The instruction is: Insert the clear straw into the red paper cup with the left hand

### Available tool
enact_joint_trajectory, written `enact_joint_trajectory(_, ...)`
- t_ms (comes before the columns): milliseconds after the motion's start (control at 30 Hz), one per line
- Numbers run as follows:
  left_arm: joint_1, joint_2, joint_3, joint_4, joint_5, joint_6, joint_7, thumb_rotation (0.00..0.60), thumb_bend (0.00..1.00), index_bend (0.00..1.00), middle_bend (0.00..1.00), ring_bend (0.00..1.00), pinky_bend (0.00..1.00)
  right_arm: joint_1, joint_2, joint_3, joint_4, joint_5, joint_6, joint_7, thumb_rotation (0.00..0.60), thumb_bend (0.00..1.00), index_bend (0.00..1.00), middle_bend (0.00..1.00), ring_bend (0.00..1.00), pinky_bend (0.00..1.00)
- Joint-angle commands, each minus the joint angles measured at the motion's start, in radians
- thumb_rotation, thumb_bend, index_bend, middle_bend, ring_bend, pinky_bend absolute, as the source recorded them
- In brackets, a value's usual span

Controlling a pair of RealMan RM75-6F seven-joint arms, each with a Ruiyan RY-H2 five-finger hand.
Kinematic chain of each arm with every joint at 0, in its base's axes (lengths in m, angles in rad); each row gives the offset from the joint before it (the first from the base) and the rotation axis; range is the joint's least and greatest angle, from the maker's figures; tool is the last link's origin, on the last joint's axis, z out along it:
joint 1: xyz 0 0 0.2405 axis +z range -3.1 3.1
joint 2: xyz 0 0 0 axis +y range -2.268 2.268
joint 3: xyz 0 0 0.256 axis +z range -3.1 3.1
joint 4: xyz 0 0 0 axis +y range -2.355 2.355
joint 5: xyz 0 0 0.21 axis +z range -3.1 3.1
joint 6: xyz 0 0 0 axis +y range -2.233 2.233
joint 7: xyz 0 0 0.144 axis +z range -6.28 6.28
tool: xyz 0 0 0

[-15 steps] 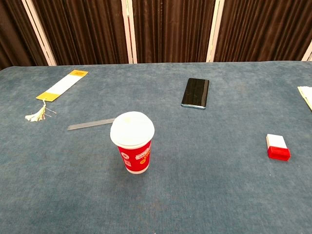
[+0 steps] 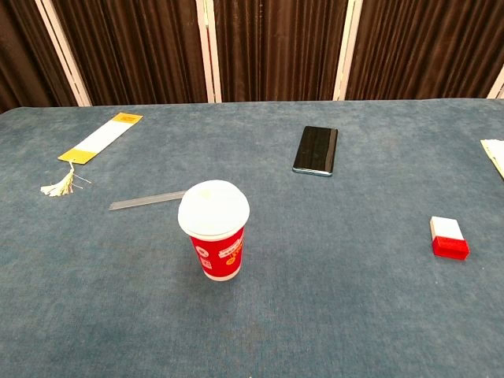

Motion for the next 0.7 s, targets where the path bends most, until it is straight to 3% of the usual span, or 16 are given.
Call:
enact_joint_trajectory(33,-0.001,0.000,-0.001,0.001,-0.004,-0.003,-0.002,0.600,0.00,0.13,0.00,0.00,0.00,0.001,-0.001,0.001,0.000,0.002,-0.002,-0.002,0.600,0.14,0.01,0.00,0.00,0.00)
enact_joint_trajectory(500,-0.012,0.003,-0.014,-0.014,-0.025,-0.020,-0.003,0.600,0.00,0.15,0.00,0.00,0.00,0.001,0.001,0.003,-0.002,0.011,-0.007,0.005,0.600,0.14,0.01,0.00,0.00,0.00)
enact_joint_trajectory(700,-0.041,0.006,-0.046,-0.047,-0.056,-0.044,0.029,0.600,0.04,0.21,0.00,0.00,0.00,0.001,0.003,0.002,-0.007,0.014,-0.010,0.007,0.600,0.14,0.01,0.00,0.00,0.00)
